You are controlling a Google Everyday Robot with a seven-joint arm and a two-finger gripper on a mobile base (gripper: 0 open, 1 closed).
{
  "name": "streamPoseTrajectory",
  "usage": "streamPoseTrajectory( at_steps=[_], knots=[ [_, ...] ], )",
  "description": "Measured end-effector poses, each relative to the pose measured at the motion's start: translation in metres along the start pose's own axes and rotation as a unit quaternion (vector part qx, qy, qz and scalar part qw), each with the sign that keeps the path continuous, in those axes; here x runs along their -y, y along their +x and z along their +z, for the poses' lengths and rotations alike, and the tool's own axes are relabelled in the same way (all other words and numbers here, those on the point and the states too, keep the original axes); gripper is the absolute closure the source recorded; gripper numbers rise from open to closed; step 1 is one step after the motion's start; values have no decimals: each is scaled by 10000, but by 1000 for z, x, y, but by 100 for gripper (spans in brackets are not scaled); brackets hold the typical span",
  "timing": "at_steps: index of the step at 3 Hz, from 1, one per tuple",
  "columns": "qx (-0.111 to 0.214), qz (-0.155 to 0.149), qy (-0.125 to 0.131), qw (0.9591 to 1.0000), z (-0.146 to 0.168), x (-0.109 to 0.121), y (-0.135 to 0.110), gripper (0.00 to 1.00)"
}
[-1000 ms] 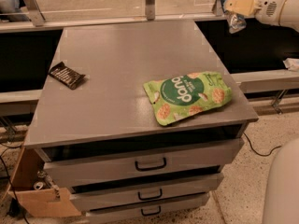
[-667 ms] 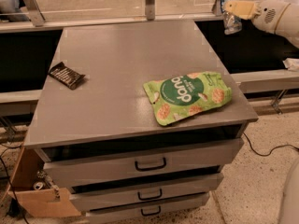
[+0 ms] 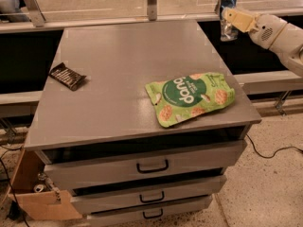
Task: Place redbull can upright
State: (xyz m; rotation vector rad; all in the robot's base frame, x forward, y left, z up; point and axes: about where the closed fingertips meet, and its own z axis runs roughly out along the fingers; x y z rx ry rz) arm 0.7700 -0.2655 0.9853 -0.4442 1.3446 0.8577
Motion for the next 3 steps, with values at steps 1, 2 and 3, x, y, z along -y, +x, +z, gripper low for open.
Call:
streamPoseTrajectory(
  at_steps=[1, 2, 3],
  knots=[
    [30, -188, -48, 9998, 5, -4, -2, 100],
    [252, -170, -301, 9991, 21, -13, -6, 100],
    [656, -337, -846, 9937, 32, -27, 1, 100]
  ],
)
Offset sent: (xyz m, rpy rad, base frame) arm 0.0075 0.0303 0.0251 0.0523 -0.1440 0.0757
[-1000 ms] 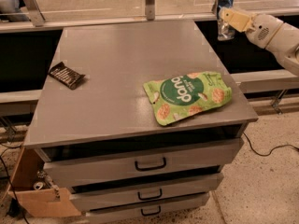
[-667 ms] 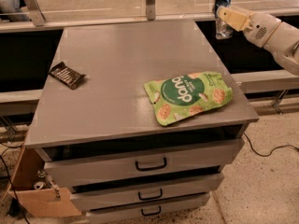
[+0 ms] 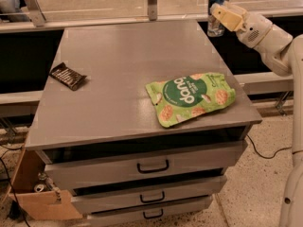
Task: Place redbull can upright
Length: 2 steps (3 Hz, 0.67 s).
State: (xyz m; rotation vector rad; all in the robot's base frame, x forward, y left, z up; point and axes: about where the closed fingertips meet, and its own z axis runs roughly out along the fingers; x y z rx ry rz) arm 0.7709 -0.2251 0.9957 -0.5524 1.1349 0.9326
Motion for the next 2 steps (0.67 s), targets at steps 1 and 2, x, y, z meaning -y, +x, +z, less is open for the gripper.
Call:
streamPoseTrajectory(
  at_steps=[1, 2],
  knots=[
    [156, -303, -504, 9981, -1, -11, 12, 100],
    [174, -497, -777, 9956, -16, -12, 22, 100]
  ],
)
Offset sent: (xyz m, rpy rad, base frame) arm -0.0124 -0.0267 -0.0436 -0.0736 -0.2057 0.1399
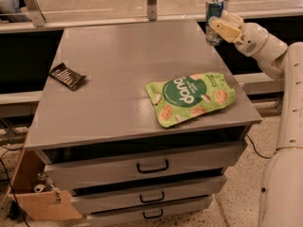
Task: Place redbull can upright
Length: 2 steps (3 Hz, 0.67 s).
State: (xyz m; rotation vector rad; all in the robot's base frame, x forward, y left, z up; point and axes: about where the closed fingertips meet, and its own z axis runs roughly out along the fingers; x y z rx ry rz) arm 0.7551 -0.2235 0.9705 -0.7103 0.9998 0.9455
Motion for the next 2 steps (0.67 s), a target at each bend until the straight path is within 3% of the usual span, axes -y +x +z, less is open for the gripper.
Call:
streamPoseTrajectory(
  at_steps=[2],
  knots=[
    [451, 220, -130, 9987, -21, -2, 13, 100]
  ],
)
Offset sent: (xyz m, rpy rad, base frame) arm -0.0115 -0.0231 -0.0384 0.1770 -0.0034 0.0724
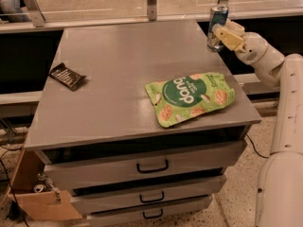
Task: Place redbull can upright
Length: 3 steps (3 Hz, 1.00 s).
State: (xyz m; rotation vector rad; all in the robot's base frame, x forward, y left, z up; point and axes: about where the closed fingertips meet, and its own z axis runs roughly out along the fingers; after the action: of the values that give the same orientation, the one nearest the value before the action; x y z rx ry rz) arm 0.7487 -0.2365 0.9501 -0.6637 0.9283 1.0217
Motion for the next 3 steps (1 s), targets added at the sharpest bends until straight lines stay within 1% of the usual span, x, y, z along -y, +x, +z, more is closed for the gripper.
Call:
streamPoseTrajectory(
  at_steps=[1, 2, 3],
  knots=[
    [175, 142, -79, 9997, -3, -2, 10, 100],
    [168, 216, -190, 9994, -9, -6, 22, 100],
    [140, 339, -242, 9990, -21, -9, 36, 99]
  ],
)
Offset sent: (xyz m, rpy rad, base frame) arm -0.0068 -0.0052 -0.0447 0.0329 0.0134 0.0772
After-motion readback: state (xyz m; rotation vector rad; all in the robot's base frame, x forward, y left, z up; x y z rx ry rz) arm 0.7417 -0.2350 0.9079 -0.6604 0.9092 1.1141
